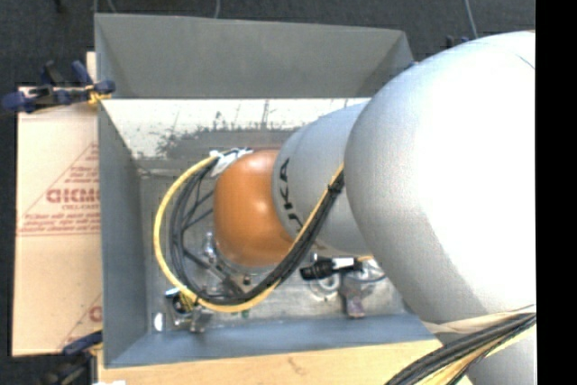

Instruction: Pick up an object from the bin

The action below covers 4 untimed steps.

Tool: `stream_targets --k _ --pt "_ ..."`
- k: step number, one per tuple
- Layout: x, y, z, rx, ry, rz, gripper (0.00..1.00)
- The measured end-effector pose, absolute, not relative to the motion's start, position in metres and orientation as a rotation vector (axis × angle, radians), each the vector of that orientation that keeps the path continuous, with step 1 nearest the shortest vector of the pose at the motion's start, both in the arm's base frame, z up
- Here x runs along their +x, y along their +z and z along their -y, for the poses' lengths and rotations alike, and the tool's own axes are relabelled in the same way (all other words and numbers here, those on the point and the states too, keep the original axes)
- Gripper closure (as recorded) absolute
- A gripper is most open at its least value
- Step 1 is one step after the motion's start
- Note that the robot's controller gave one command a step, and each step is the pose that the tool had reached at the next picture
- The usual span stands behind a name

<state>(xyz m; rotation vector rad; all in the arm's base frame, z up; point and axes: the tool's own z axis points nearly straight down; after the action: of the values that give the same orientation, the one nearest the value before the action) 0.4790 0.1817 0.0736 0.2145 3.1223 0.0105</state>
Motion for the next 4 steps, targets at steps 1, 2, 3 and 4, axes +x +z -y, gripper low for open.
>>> stream_targets --k 1,2,3,4 --pt "0.478 0.074 -0.231 0.105 0.008 -3.122 0.00" --pt "0.478 0.075 -0.231 0.115 0.011 -3.124 1.00" --pt "0.476 0.110 -0.205 0.816 0.004 -3.028 1.00" --pt "0.486 0.075 -0.221 0.147 -0.002 -3.135 1.00"
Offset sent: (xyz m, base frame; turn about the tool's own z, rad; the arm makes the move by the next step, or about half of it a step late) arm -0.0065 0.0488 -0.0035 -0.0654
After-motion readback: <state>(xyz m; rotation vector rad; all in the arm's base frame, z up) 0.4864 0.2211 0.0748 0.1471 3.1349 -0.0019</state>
